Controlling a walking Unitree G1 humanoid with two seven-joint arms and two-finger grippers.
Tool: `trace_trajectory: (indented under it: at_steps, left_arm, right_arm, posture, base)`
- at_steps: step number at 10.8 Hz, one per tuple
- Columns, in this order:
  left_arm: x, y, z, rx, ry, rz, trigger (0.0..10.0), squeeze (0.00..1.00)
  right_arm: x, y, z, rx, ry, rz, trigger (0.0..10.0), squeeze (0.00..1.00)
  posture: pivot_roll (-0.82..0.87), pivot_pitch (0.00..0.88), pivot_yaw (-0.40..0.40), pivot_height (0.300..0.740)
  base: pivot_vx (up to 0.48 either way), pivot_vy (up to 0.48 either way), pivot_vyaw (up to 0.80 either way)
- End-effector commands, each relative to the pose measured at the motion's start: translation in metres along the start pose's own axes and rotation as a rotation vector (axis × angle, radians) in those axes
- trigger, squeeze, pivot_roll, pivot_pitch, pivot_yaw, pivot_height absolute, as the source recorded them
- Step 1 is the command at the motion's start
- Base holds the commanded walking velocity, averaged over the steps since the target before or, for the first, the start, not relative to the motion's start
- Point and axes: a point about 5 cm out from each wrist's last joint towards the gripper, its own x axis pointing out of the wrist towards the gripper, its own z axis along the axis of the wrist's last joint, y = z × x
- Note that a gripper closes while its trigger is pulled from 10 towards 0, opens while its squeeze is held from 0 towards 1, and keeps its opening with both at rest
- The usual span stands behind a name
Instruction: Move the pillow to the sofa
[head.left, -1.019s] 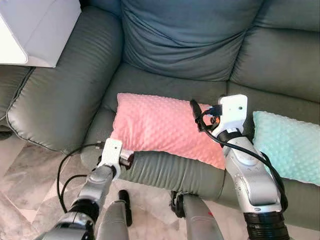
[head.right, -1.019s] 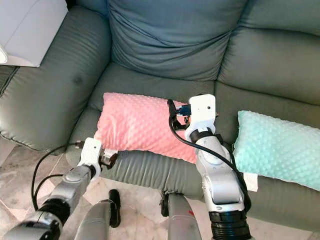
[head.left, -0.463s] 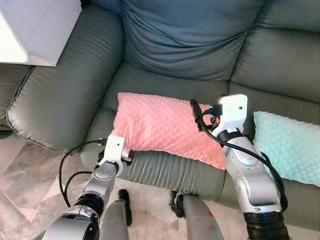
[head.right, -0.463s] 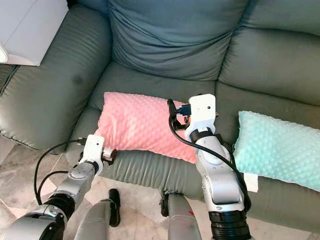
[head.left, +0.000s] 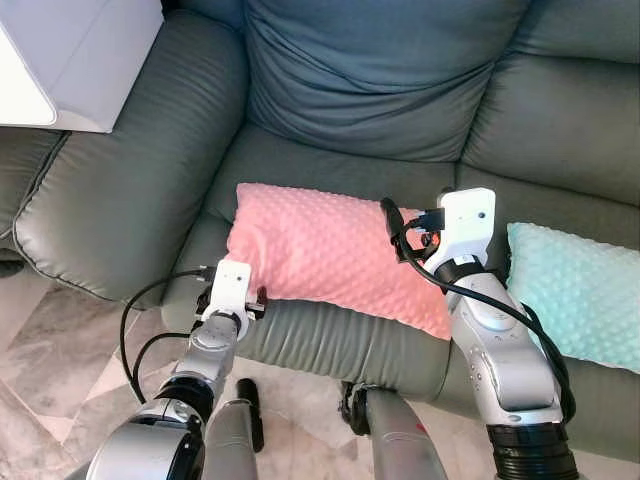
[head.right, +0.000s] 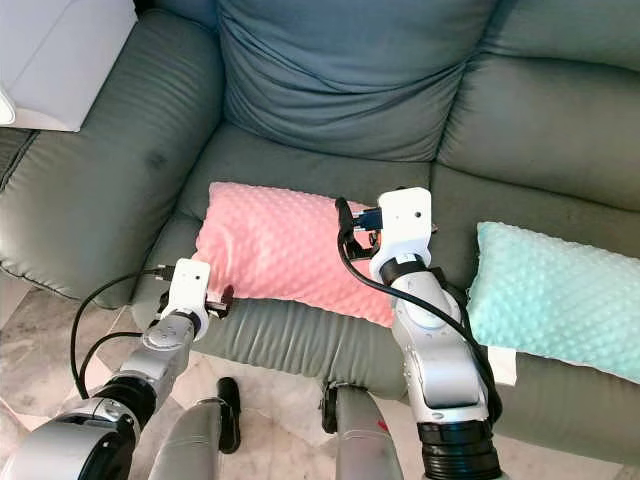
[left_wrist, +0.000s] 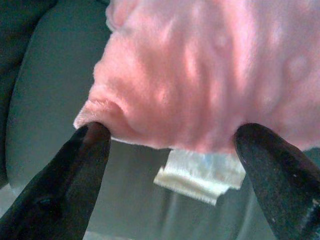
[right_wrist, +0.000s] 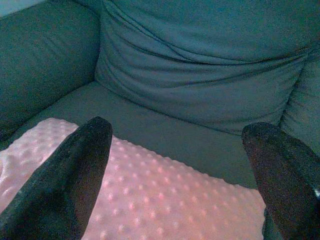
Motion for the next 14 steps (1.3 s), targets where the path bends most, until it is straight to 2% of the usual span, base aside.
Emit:
trace_trajectory:
  at_steps: [1,4,8,10,12,13,14]
  left_arm:
    - [-0.004,0.001,-0.015,0.013,0.051,0.021,10.0,0.0]
    - [-0.002,0.001,-0.011,-0.004,0.049,0.036,10.0,0.0]
    - [0.005,0.002,0.012,-0.017,0.002,0.07,10.0,0.0]
    - [0.005,0.0,0.014,-0.01,-0.007,0.061,10.0,0.0]
    - [0.002,0.007,0.006,-0.038,-0.026,0.043,10.0,0.0]
    - [-0.001,0.02,0.007,-0.068,-0.082,0.061,10.0,0.0]
    - [-0.002,0.023,0.01,-0.085,-0.116,0.067,10.0,0.0]
  right_arm:
    - [-0.002,0.0,0.0,0.001,-0.004,-0.001,10.0,0.0]
    - [-0.001,0.001,0.001,0.001,-0.007,0.0,10.0,0.0]
    - [-0.002,0.002,0.001,0.001,-0.007,0.001,10.0,0.0]
    - [-0.001,0.002,0.001,0.001,-0.008,0.002,10.0,0.0]
    - [-0.002,0.002,0.001,0.002,-0.008,0.001,10.0,0.0]
    - [-0.002,0.001,0.001,0.002,-0.01,0.001,10.0,0.0]
    - [-0.001,0.0,0.001,0.002,-0.012,0.002,10.0,0.0]
  posture:
    - [-0.16,0.361,0.001,0.74]
    - [-0.16,0.359,0.001,0.74]
    - [-0.16,0.363,0.001,0.74]
    - [-0.17,0.363,0.005,0.74]
    - [-0.16,0.36,0.005,0.74]
    - [-0.15,0.356,0.004,0.74]
    - [-0.14,0.348,0.002,0.74]
  base:
    - [0.0,0.0,0.0]
    - [0.0,0.0,0.0]
    - [0.0,0.0,0.0]
    - [0.0,0.0,0.0]
    - [0.0,0.0,0.0]
    - [0.0,0.0,0.0]
    - [0.0,0.0,0.0]
